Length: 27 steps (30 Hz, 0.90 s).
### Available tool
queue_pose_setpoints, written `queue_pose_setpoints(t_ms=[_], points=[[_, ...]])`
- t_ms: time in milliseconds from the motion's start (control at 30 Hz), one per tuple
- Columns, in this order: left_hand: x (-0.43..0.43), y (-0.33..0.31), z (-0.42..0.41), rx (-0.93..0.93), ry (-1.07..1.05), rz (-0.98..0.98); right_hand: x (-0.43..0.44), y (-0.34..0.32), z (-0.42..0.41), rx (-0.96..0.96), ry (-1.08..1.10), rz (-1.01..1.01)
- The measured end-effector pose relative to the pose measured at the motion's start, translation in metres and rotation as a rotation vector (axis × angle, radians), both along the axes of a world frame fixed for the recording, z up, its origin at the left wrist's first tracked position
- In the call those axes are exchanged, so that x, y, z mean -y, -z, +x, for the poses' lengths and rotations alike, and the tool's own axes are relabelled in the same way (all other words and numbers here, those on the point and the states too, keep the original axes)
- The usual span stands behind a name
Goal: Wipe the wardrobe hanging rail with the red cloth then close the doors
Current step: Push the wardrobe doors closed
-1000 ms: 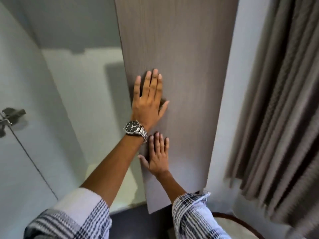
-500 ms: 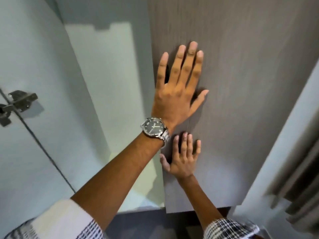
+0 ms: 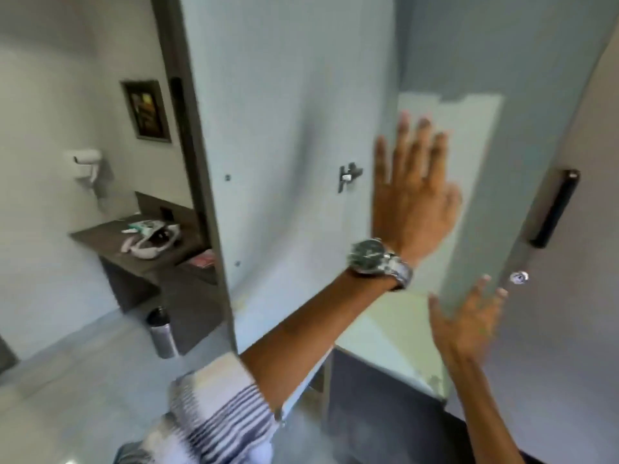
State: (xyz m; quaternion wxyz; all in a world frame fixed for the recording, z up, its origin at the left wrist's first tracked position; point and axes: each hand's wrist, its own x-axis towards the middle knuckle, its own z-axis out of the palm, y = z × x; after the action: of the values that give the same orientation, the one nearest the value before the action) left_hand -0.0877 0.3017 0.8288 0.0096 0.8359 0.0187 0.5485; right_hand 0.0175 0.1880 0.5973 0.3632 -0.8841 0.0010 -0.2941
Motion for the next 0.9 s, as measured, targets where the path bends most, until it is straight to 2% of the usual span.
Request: queue_pose_setpoints(t_ms=[133,233,300,367,467,533,633,733,800,900], points=[[-0.088,-0.045,-0.093,0.349,-0.262,-0.111,-0.119,-0.026,-0.103,0.112,-0.595,-0.063],[-0.146,-0.071,-0.127,0.388,-0.459,-0.256,-0.203,-0.032,-0.179,0.222,-0.857,-0.118],[-0.166,-0.069,-0.135,0.298,-0.315,-0.407,-0.24,-0.034,-0.213,0.281,-0.824,-0.102],[-0.176,-0.06,-0.139,0.221,-0.175,-0.491,-0.257,-0.038,-0.226,0.33,-0.703,-0.047],[-0.177,-0.054,-0.147,0.206,-0.148,-0.499,-0.252,-0.044,-0.222,0.43,-0.648,-0.123],[-0.163,-0.054,-0.149,0.211,-0.11,-0.467,-0.239,-0.044,-0.218,0.519,-0.641,-0.089],[-0.125,-0.046,-0.143,0.298,-0.026,-0.361,-0.199,-0.032,-0.205,0.647,-0.611,0.023],[-0.081,-0.039,-0.122,0.357,0.198,-0.298,-0.139,-0.018,-0.183,0.801,-0.551,0.038],[-0.055,-0.036,-0.098,0.332,0.334,-0.296,-0.097,-0.019,-0.164,0.863,-0.504,-0.017],[-0.009,-0.027,-0.049,0.178,0.454,-0.292,-0.036,-0.018,-0.131,0.857,-0.38,-0.158]])
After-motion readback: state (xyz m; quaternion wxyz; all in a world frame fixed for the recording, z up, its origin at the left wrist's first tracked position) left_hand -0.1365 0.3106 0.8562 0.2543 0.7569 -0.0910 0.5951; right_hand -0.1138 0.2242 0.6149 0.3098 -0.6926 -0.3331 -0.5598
